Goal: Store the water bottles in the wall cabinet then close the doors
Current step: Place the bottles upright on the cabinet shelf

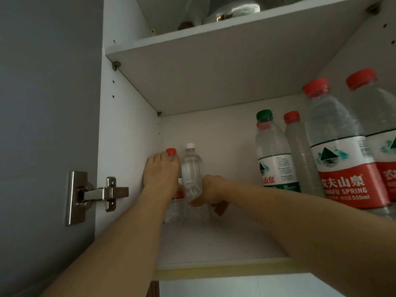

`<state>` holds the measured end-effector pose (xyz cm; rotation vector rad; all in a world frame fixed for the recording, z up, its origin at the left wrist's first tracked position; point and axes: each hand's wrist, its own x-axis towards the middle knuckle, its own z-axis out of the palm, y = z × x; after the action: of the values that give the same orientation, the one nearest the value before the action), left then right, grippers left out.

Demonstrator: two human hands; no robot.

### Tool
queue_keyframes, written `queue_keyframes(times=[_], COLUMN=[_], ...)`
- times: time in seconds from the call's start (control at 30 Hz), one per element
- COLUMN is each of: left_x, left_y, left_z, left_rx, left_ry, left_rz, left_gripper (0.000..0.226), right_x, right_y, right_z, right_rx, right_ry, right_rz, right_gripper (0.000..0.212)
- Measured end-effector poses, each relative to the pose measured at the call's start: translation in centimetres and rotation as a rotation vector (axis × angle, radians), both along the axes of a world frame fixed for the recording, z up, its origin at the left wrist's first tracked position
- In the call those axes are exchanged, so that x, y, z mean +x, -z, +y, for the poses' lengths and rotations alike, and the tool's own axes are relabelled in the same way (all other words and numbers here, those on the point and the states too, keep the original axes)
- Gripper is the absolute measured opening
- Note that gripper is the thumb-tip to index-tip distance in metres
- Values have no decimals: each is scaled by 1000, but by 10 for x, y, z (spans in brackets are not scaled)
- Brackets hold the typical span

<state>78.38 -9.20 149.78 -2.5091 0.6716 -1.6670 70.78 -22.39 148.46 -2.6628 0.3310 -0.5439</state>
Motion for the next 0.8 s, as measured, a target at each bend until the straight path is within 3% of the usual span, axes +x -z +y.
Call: queue_keyframes(times=[0.1,0.2,0.3,0.43,0.57,0.7,0.8], left_x=[-1,-5,-15,-44,-78,-108,-124], left_y=[-3,-3,-4,-15,-21,-17,-14], left_z=[-1,2,2,-4,-19,-37,-47], left_rx=[-48,-87,-166,-577,-767,-780,-722], left_ry=[67,111,165,543,809,1093,1219], left_rz=[18,53,110,354,492,716,906], left_gripper=[77,74,65,48,42,46,48], right_x=[-13,-39,-76,-126,-165,-180,-192], right_y=[-11,-17,-13,5,16,38,63], right_z=[1,7,15,22,23,23,24], right_rx=[-51,-270,-505,-687,-587,-369,-249], right_ry=[18,75,80,23,84,180,158], right_rz=[-87,-223,-346,-606,-808,-669,-647], right_gripper=[33,19,26,28,43,65,65])
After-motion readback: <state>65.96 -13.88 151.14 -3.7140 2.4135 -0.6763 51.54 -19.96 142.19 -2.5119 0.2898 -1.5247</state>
